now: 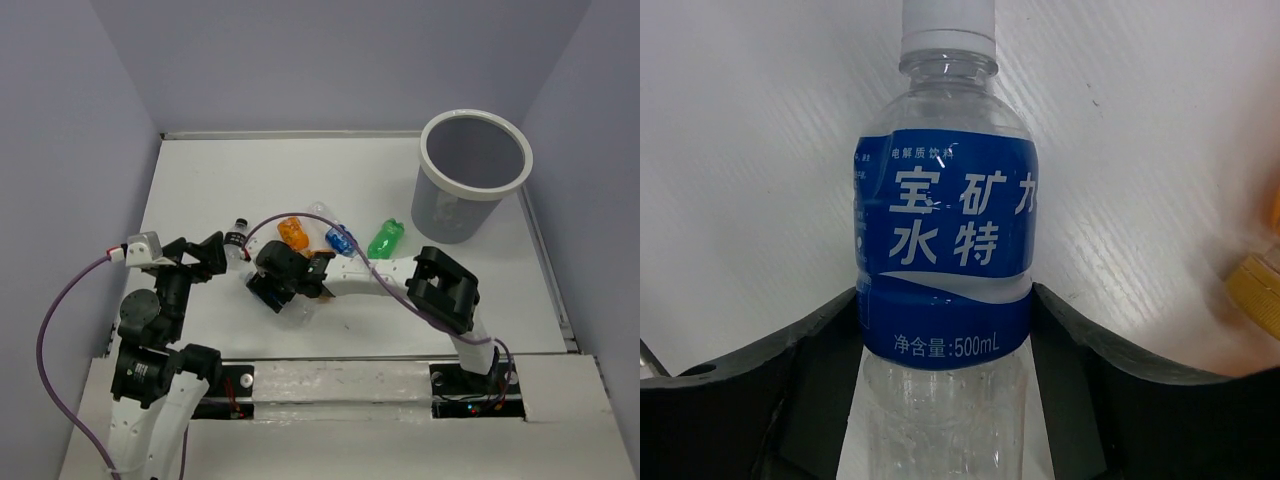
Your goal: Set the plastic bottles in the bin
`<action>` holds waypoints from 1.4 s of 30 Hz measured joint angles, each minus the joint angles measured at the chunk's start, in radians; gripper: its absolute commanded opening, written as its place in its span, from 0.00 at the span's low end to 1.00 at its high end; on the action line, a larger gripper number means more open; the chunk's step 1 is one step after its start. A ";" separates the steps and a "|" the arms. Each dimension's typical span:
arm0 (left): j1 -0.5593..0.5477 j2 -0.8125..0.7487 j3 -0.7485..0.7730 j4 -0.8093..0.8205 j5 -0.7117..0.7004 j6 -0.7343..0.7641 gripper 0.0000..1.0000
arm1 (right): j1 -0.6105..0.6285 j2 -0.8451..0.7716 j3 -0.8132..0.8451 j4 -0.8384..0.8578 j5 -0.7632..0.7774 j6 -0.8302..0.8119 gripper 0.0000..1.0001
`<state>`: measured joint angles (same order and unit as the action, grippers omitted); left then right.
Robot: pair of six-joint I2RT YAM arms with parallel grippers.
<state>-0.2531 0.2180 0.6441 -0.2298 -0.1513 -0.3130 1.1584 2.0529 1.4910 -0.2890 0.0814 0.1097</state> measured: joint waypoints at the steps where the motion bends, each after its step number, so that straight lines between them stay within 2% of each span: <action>1: 0.000 0.000 0.000 0.000 -0.001 0.000 0.99 | 0.000 0.000 0.000 0.002 0.000 0.005 0.54; 2: 0.000 0.000 0.000 0.000 -0.002 -0.001 0.99 | 0.000 -0.005 -0.002 0.003 0.000 0.006 0.50; 4: 0.000 0.000 0.000 0.000 -0.003 -0.002 0.99 | 0.000 -0.019 -0.012 0.005 0.000 0.018 0.31; 11: 0.007 0.007 0.000 0.000 -0.005 -0.004 0.99 | 0.002 -0.216 -0.164 -0.016 -0.010 0.050 0.30; 14: 0.016 0.027 0.000 0.000 -0.007 -0.006 0.99 | 0.002 -0.372 -0.213 -0.021 -0.004 0.064 0.28; 20: 0.036 0.108 0.000 -0.006 -0.006 -0.011 0.99 | -0.035 -0.702 -0.200 0.006 0.144 0.015 0.24; 23: 0.053 0.157 0.000 -0.007 -0.002 -0.016 0.99 | -0.182 -0.825 -0.159 0.081 0.227 -0.031 0.24; 24: 0.055 0.162 0.000 -0.007 -0.002 -0.017 0.99 | -0.264 -0.852 -0.144 0.109 0.251 -0.042 0.24; 28: 0.066 0.193 0.000 -0.007 0.005 -0.021 0.99 | -0.480 -0.882 -0.064 0.177 0.316 -0.089 0.24; 33: 0.078 0.230 0.000 -0.006 0.010 -0.026 0.99 | -0.634 -0.818 0.052 0.278 0.380 -0.201 0.24; 42: 0.080 0.364 0.000 0.003 0.043 -0.029 0.99 | -0.962 -0.665 0.041 0.317 0.366 -0.227 0.25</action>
<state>-0.1726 0.5823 0.6445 -0.2268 -0.1081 -0.3420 0.1959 1.3880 1.5318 0.0284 0.4477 -0.1173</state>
